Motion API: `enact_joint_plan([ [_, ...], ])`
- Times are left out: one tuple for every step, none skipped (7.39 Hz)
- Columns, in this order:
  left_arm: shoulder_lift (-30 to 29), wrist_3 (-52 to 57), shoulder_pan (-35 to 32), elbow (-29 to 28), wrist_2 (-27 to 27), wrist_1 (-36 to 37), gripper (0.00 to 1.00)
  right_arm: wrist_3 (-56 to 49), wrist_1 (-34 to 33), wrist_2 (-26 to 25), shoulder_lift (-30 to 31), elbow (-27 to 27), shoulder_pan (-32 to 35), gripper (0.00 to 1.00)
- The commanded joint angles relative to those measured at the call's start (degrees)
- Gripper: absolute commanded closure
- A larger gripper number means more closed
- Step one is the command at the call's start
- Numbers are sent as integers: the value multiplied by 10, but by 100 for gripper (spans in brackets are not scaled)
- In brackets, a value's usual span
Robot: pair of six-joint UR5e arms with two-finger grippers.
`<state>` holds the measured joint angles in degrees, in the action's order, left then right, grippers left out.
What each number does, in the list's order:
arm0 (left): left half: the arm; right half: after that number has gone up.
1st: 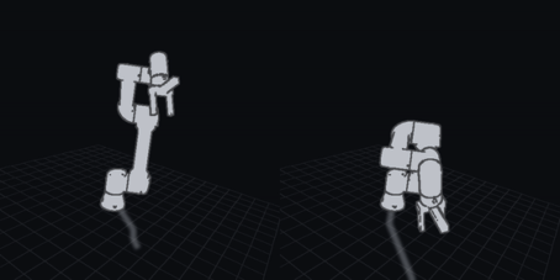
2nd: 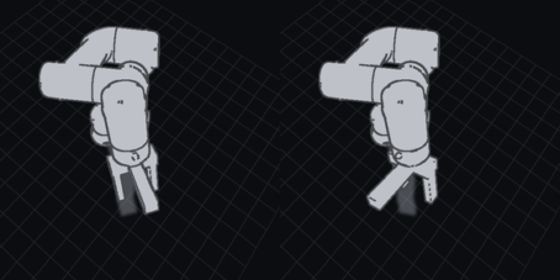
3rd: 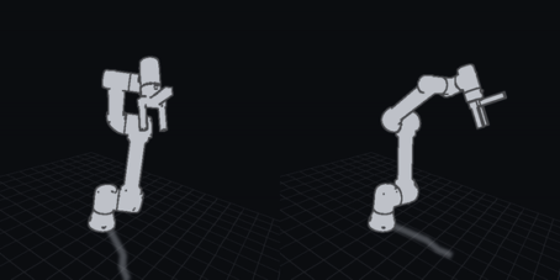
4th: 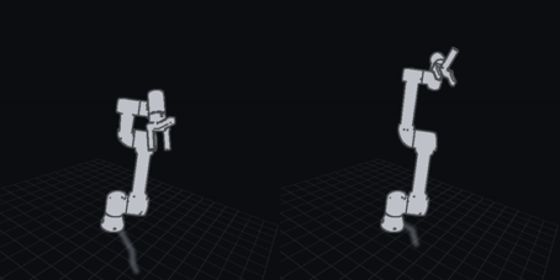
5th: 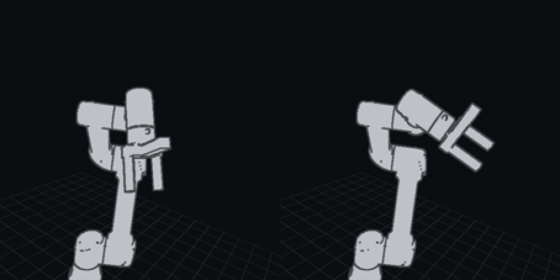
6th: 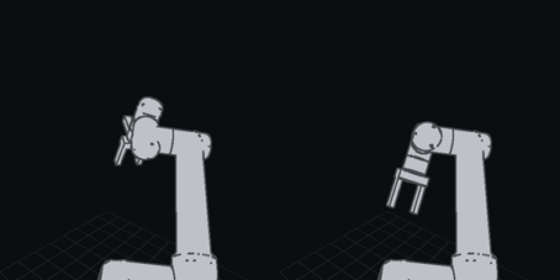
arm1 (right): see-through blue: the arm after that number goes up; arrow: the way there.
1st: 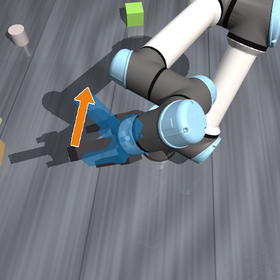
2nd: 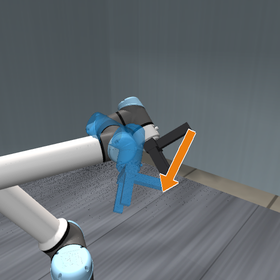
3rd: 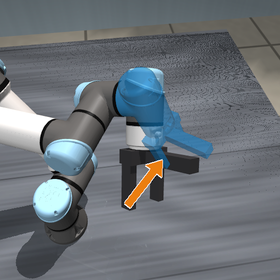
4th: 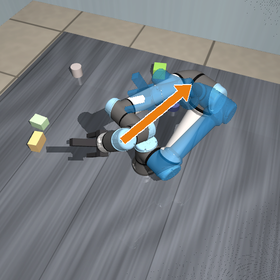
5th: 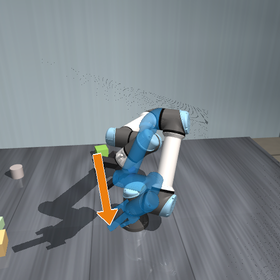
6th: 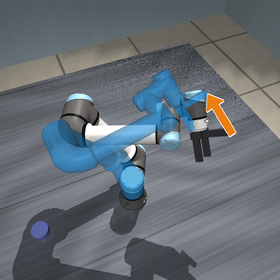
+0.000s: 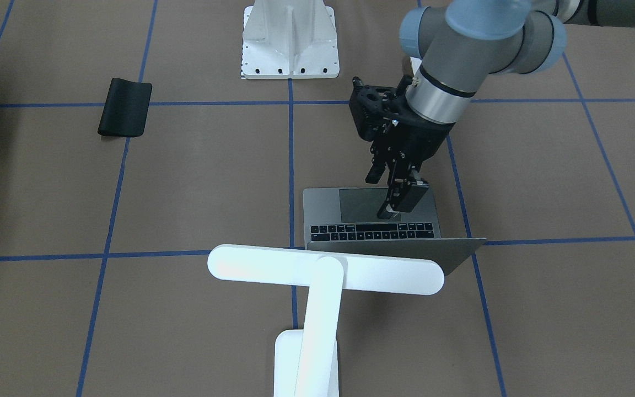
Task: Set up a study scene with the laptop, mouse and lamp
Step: 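Push the laptop lid open with the left gripper, then withdraw the left gripper while the right gripper reaches to the mouse pad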
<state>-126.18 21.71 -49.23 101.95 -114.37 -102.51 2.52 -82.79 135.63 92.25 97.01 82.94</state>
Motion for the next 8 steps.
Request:
enact_joint_plan([
  [90, -35, -26, 100, -1, 96, 1, 20, -4, 91, 3, 40, -30, 0],
  [145, -78, -40, 119, -5, 100, 0, 86, -2, 101, 43, 115, -68, 1],
  [193, -163, -58, 122, -47, 101, 0, 200, 1, 96, 56, 181, -112, 1],
  [238, -260, -65, 128, -66, 94, 0, 315, 8, 83, 60, 232, -166, 1],
  [275, -331, -65, 143, -68, 93, 0, 407, 73, 44, 82, 251, -225, 1],
  [315, -458, -64, 176, -68, 93, 0, 476, 160, 2, 118, 250, -293, 1],
  [327, -576, -57, 182, -76, 93, 0, 521, 180, -31, 121, 249, -352, 1],
  [331, -603, -54, 181, -78, 95, 0, 567, 182, -52, 122, 250, -384, 2],
])
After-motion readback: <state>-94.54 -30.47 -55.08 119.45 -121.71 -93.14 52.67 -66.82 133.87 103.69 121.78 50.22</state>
